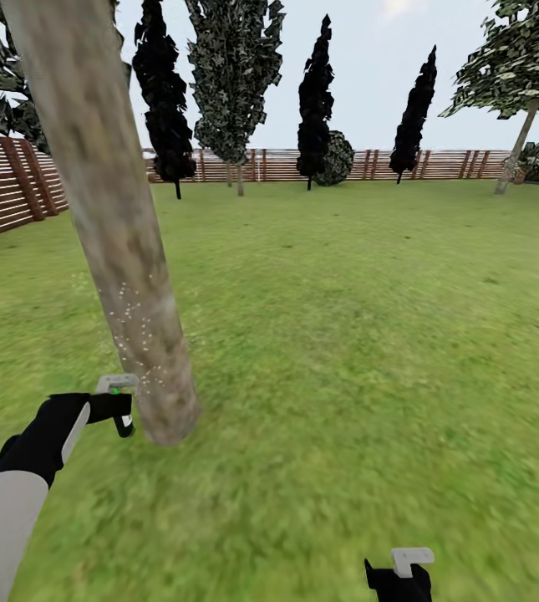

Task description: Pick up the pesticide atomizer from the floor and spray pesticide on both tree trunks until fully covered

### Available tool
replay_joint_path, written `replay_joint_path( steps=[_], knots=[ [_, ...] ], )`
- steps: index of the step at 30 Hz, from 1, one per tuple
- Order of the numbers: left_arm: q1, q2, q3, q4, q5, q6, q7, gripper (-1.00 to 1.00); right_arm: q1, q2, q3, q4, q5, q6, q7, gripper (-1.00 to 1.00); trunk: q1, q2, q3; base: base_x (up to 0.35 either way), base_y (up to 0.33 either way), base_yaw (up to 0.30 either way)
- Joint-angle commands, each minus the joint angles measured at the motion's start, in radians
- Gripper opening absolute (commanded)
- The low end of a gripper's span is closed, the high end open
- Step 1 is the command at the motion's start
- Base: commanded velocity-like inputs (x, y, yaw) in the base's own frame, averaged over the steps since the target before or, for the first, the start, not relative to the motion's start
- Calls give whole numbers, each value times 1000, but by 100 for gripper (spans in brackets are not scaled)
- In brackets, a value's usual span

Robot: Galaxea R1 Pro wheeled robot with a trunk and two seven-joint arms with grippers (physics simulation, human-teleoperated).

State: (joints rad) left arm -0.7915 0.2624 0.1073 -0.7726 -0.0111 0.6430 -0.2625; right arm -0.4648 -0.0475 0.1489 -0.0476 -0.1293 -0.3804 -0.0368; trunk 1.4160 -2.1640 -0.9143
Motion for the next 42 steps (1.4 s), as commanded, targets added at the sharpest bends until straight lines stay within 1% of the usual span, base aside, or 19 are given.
replay_joint_path(
  steps=[1, 7, 9, 10, 11, 13, 17, 24, 26, 29, 30, 31, 33, 34, 35, 36, 38, 42],
  knots=[
    [0, 0, 0, 1, 0, 0, 0, -100, 0, 0, 0, 0, 0, 0, 0, 100, 0, 0, 0, 143, -256, 0],
    [0, 0, 0, 2, 0, 0, 2, -100, 0, 0, 0, 0, 0, 0, 0, 100, 0, 0, 0, 69, -264, 0],
    [0, 0, 0, 15, -2, 0, 3, -100, 0, 0, 0, 0, 0, 0, 0, 100, 0, 0, 0, 1, -271, 0],
    [0, 0, 0, 35, -3, -13, 4, -100, 0, 0, 0, 0, 0, 0, 0, 100, 0, 0, 0, 0, -271, 0],
    [0, 1, 0, 52, -4, -44, 7, -100, 0, 0, -1, 0, 0, 0, 0, 100, 0, 0, 0, 0, -270, 0],
    [0, 1, 0, 70, -4, -68, 9, -100, 0, 0, -1, 0, 0, 0, 0, 100, 0, 0, 0, 0, -271, 0],
    [0, 1, 0, 75, -4, -72, 11, -100, 12, 0, -1, -1, 0, 0, 0, 100, 0, 0, 0, 0, -271, 0],
    [0, 1, 0, 76, -3, -72, 12, -100, 14, 0, 0, -2, -1, 0, 0, 100, 0, 0, 0, 0, -271, 9],
    [0, 1, 0, 77, -2, -73, 14, -100, 14, 1, 0, -2, -1, 0, 0, 100, 0, 0, 0, 0, -271, 190],
    [0, 1, 2, 107, -4, -84, 18, -100, 14, 1, 0, -2, -1, 0, 0, 100, 0, 0, 0, 0, -271, 259],
    [0, 1, 3, 113, -4, -129, 19, -100, 13, 1, 0, -2, -1, 0, 0, 100, 0, 0, 0, 58, -269, 272],
    [0, 4, 6, 130, -3, -159, 26, -100, 14, 1, 0, -2, -1, 0, 0, 100, 0, 0, 0, 152, -241, 274],
    [0, 4, 10, 190, 3, -178, 62, -100, 14, 1, 0, -2, -1, 0, 0, 100, 0, 0, 0, 201, -216, 275],
    [0, -1, 12, 210, 9, -191, 79, -100, 14, 1, 0, -2, -1, 0, 0, 100, 0, 0, 0, 224, -204, 275],
    [0, -15, 11, 298, 19, -273, 87, -100, 14, 1, 0, -2, -1, 0, 0, 100, 0, 0, 0, 261, -178, 275],
    [0, -18, 10, 343, 20, -328, 98, -100, 14, 1, 0, -2, -1, 0, 0, 100, 0, 0, 0, 272, -169, 275],
    [0, -19, 9, 362, 22, -352, 105, -100, 14, 1, 0, -2, -1, 0, 0, 100, 0, 0, 0, 276, -167, 275],
    [0, -21, 9, 370, 23, -362, 108, -100, 14, 1, 0, -2, -1, 0, 0, 100, 0, 0, 0, 252, -179, 275]
  ],
)
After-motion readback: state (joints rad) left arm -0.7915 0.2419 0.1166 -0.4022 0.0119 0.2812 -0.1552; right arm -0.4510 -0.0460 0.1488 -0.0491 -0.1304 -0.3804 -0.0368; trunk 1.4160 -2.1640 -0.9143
